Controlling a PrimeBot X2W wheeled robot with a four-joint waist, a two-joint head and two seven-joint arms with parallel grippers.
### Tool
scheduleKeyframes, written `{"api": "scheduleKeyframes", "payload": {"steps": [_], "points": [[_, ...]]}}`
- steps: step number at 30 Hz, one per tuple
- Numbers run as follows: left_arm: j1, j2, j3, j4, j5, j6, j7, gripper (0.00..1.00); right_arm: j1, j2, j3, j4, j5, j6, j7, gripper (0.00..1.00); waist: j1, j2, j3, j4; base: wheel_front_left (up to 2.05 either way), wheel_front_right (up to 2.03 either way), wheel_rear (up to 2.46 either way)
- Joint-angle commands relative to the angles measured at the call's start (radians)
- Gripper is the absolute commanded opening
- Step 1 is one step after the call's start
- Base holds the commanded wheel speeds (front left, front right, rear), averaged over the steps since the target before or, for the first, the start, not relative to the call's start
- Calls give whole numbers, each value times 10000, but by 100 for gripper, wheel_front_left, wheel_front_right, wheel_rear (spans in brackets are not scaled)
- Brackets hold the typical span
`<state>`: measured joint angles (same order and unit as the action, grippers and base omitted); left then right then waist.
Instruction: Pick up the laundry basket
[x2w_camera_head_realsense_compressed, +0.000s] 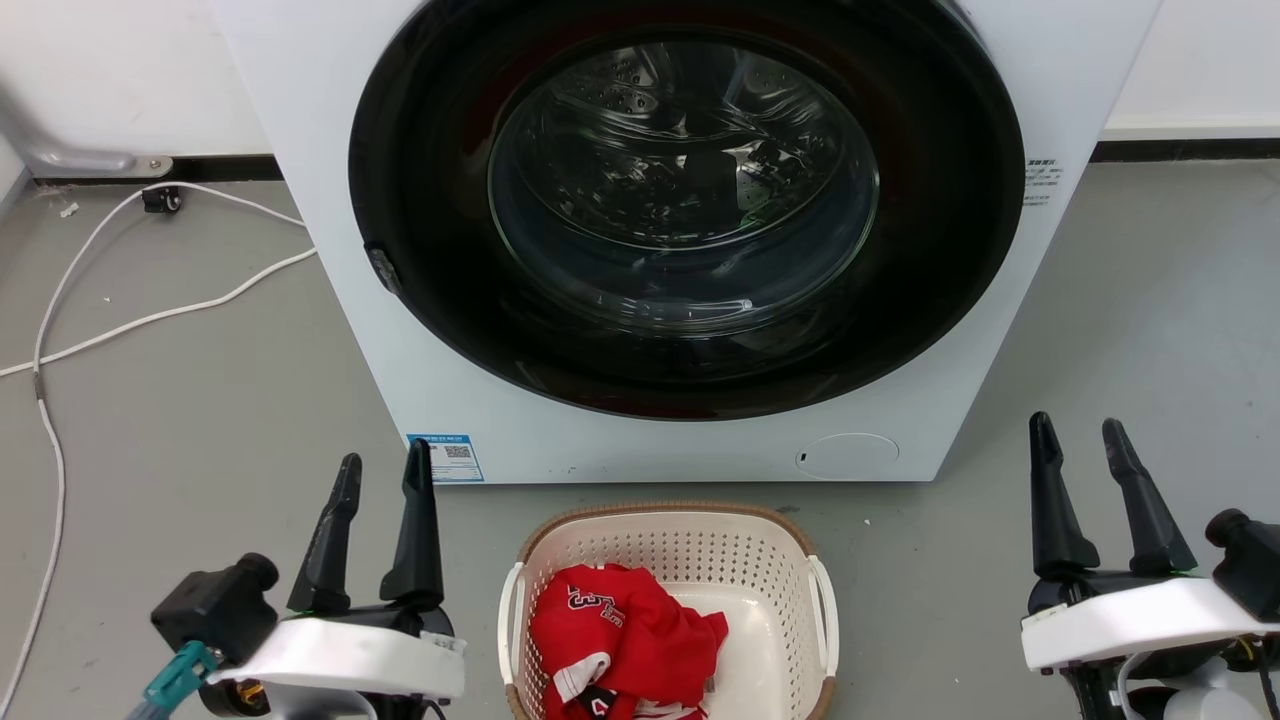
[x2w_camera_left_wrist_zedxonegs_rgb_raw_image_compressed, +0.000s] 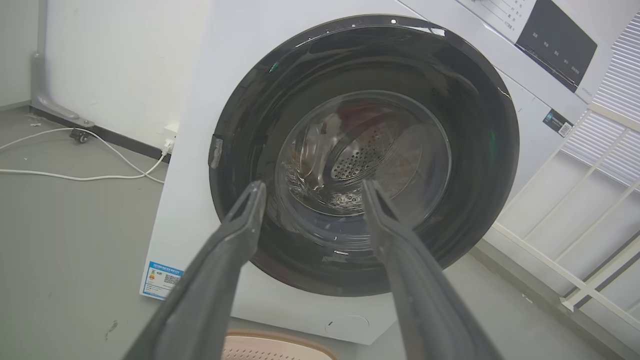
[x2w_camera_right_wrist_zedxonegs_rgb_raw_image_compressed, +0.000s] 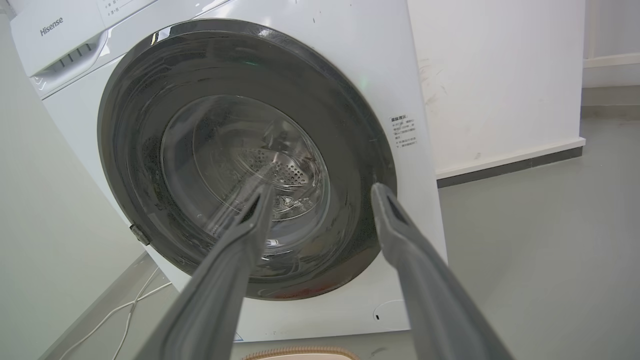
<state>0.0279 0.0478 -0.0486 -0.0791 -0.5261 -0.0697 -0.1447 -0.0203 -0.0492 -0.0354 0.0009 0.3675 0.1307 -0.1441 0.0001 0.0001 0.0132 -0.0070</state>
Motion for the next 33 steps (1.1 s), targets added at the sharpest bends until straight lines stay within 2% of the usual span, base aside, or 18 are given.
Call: {"api": "scheduleKeyframes", "payload": {"steps": [1, 11, 18, 26, 33], "points": [[19, 28, -71, -155, 283, -27, -89, 100, 24, -24, 39, -36, -270, -1, -92, 100, -1, -1, 0, -1, 0, 0, 0], [139, 200, -673, -97, 1847, 251, -366, 100, 37, -23, 135, 106, -1494, 0, -365, 100, -1, -1, 36, -41, 0, 0, 0], [195, 347, -1097, 54, 2457, 514, -522, 100, 107, -23, 114, 142, -1982, 0, -530, 100, -1, -1, 52, -70, 0, 0, 0], [259, 480, -1377, 165, 3061, 560, -697, 100, 178, -21, 192, 271, -2523, -1, -699, 100, -1, -1, 112, -75, 0, 0, 0], [318, 432, -1476, 801, 3522, 462, -850, 100, 195, -20, 295, 240, -3180, -1, -870, 100, -1, -1, 118, -79, 0, 0, 0]]}}
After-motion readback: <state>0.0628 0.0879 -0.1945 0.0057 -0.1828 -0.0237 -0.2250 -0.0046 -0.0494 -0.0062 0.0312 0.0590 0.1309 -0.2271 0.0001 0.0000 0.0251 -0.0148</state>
